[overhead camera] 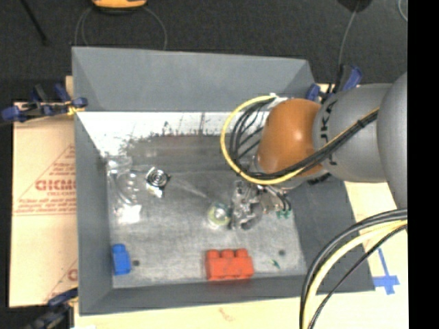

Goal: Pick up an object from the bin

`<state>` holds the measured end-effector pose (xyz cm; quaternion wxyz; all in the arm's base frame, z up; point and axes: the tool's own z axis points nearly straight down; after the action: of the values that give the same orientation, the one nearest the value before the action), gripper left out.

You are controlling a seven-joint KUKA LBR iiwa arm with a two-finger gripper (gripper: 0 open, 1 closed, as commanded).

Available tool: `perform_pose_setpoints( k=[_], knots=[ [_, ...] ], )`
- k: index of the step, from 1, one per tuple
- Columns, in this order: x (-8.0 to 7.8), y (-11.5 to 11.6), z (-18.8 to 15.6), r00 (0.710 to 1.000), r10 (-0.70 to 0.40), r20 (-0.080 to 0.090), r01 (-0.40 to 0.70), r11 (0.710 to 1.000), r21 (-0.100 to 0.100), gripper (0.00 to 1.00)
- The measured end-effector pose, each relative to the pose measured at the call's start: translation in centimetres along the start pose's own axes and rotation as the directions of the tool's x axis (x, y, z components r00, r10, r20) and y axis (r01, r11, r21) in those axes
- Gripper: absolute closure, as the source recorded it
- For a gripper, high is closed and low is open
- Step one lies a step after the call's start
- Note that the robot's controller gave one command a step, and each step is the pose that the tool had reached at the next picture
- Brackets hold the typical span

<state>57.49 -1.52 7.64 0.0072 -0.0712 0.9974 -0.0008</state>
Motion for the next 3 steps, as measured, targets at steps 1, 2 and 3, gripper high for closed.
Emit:
perform_pose_setpoints(
  k=[1,2,3],
  knots=[
    [0.2,0.0,0.2,1.000,-0.001,-0.006,0.001,1.000,-0.001,0.00],
    [0.0,5.2,0.2,1.000,-0.027,-0.001,0.027,1.000,0.000,0.00],
    [-0.2,5.1,-0.1,1.000,-0.025,0.007,0.025,1.000,-0.001,1.00]
  ],
)
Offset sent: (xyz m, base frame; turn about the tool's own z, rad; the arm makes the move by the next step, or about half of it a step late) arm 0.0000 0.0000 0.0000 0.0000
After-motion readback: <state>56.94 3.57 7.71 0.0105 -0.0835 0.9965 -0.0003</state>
